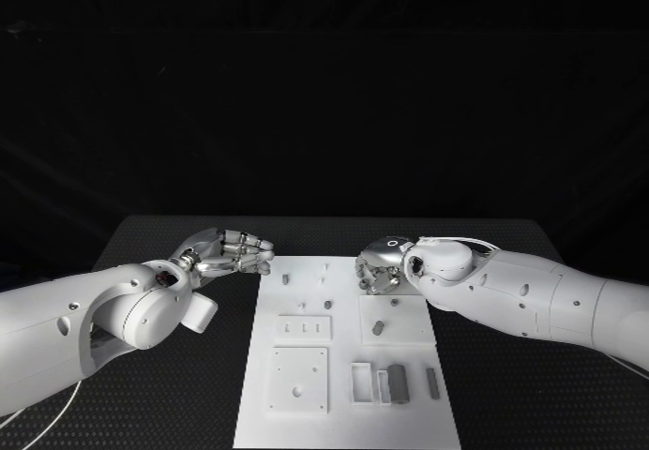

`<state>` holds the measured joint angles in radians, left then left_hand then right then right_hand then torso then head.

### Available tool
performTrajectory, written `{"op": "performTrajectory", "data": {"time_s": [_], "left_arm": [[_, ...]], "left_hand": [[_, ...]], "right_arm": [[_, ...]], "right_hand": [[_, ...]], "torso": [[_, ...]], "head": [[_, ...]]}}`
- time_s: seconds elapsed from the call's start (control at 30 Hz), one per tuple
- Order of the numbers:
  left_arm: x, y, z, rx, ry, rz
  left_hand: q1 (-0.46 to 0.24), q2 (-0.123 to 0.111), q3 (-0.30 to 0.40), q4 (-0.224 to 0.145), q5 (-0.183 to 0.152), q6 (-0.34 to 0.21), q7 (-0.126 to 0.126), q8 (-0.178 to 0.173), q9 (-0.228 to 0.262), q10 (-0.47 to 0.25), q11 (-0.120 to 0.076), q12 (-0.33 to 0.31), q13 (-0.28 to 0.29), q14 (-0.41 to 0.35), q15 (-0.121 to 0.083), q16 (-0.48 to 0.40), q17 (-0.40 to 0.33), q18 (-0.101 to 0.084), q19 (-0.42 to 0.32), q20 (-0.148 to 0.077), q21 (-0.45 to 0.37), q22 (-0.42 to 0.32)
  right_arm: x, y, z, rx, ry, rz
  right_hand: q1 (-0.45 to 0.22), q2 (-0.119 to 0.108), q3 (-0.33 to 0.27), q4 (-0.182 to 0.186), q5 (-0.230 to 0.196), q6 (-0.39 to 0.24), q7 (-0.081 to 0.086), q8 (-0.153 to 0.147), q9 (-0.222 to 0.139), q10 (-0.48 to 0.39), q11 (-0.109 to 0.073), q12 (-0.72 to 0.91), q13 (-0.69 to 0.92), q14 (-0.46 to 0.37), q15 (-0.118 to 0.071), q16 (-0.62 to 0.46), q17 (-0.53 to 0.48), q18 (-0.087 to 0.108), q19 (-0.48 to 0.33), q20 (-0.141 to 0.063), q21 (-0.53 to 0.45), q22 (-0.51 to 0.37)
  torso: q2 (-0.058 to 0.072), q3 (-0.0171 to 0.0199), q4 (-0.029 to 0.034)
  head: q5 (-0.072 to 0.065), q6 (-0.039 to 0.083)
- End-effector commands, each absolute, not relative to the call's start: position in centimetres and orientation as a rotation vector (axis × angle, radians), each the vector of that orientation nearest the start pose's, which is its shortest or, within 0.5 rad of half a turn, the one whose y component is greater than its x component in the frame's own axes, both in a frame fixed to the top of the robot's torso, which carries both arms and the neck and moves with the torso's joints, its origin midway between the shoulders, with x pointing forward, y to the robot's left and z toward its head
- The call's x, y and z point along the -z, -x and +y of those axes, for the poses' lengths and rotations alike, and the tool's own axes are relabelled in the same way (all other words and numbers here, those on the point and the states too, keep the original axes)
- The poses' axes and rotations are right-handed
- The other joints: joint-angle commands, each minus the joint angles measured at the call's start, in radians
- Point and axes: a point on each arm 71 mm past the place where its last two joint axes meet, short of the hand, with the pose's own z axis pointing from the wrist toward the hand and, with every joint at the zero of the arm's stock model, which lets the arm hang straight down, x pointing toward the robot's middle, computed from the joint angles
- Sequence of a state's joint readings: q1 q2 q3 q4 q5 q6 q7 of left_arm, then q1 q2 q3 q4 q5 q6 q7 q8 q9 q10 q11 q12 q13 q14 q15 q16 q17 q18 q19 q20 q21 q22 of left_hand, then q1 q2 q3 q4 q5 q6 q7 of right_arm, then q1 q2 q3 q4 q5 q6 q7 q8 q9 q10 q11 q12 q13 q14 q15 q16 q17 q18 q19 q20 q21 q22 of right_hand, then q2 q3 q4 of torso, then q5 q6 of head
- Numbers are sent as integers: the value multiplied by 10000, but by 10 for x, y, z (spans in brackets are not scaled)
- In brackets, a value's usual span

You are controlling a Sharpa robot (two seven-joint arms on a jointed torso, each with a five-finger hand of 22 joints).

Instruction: Assemble the parts on the task board

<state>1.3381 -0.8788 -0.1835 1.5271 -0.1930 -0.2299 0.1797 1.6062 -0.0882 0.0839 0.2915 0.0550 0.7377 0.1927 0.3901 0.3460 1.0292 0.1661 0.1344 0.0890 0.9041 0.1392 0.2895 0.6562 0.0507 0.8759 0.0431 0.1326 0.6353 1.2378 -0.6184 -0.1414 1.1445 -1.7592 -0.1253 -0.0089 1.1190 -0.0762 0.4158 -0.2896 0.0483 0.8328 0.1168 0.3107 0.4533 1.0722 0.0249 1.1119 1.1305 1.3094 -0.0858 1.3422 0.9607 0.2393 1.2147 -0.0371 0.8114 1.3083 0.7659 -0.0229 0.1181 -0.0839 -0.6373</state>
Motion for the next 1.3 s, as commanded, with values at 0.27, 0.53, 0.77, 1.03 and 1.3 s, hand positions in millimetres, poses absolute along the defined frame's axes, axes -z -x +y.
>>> {"op": "performTrajectory", "data": {"time_s": [0.27,0.53,0.77,1.03,1.3], "left_arm": [[174,-490,220,13660,9004,17384],[174,-490,220,13658,9005,17381],[174,-490,220,13640,9015,17366],[174,-490,221,13624,9023,17345],[174,-491,221,13608,9025,17317]], "left_hand": [[-116,8,-35,-7,-22,-13,184,-49,-16,13,63,-70,-24,21,44,-76,13,-107,34,3,-50,-14],[-124,6,-30,-8,-22,-16,186,-56,-19,10,65,-80,-28,19,45,-82,15,-107,32,4,-55,-15],[-127,-2,-25,-12,-22,-21,186,-63,-22,7,68,-90,-32,13,44,-91,17,-108,27,5,-62,-18],[-126,-13,-17,-15,-22,-24,184,-73,-25,6,70,-106,-38,-6,49,-113,17,-112,10,9,-80,-25],[-122,-17,-9,-17,-22,-27,181,-80,-28,5,72,-118,-42,-21,53,-129,17,-116,-2,13,-94,-30]], "right_arm": [[235,-536,-188,-3436,6248,18151],[236,-534,-186,-3483,6315,18176],[237,-536,-188,-3286,6399,18171],[229,-536,-182,-3344,6280,17006],[219,-534,-171,-3324,6017,15979]], "right_hand": [[49,461,178,-14,3,763,129,249,112,-52,-72,81,43,-66,-39,88,7,225,-90,-19,124,242],[-41,706,189,-12,2,1014,25,341,191,-8,-171,109,62,-101,-136,137,-15,225,-173,0,241,237],[-6,935,250,-26,3,1202,-45,412,265,37,-237,123,71,-117,-197,178,-36,225,-228,-1,328,234],[52,703,1702,221,-15,1498,-109,480,440,244,-312,125,54,-88,-259,260,-138,225,-190,40,489,210],[-123,671,1966,123,1,1556,-136,500,530,352,-323,121,36,-29,-275,318,-182,225,-125,12,576,205]], "torso": [[64,19,14],[97,24,16],[114,22,21],[129,27,21],[139,23,44]], "head": [[-26,23],[-23,32],[-44,48],[-41,88],[-10,184]]}}
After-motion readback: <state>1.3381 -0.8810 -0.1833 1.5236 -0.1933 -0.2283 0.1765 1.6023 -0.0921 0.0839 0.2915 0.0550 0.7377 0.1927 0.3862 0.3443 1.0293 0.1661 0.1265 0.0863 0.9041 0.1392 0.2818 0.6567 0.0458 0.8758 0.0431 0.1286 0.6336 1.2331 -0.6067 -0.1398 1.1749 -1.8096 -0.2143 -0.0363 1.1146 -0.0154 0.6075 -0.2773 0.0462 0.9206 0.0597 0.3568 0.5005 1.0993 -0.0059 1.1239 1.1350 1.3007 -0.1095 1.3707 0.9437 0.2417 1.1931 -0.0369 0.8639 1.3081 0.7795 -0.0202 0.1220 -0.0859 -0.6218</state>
